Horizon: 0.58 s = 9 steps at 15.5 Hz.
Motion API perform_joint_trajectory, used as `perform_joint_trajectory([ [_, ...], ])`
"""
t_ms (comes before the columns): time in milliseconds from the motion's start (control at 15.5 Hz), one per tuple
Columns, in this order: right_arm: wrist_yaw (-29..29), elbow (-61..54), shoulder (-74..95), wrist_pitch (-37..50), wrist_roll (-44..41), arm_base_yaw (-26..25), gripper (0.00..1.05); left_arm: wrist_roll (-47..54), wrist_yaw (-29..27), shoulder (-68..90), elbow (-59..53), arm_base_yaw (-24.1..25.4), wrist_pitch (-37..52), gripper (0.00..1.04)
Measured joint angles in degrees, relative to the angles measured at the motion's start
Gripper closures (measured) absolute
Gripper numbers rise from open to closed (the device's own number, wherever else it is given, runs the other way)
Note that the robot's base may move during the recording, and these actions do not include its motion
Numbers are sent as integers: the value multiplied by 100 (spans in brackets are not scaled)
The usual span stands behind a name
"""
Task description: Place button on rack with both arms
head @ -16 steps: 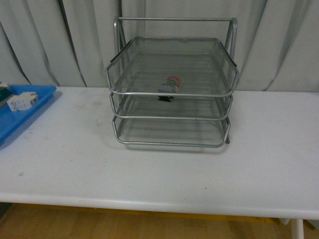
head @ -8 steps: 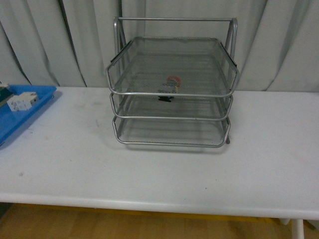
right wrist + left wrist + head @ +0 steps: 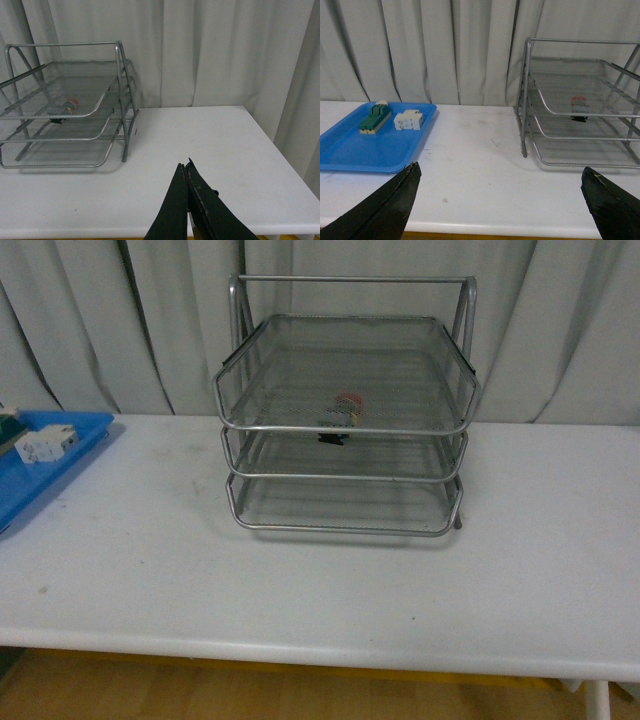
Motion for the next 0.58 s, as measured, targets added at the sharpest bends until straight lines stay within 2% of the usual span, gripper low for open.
perform_joint_trajectory([
  [64, 0, 0, 0, 0, 0, 0, 103, 0, 0, 0, 0, 0, 0, 7],
  [129, 0, 0, 0, -2, -7, 0, 97, 0, 0, 0, 0, 0, 0, 7],
  [258, 0, 0, 0, -2, -7, 0, 73, 0, 0, 0, 0, 0, 0, 7],
  [580, 0, 0, 0, -2, -7, 0, 26, 0, 0, 0, 0, 0, 0, 7],
])
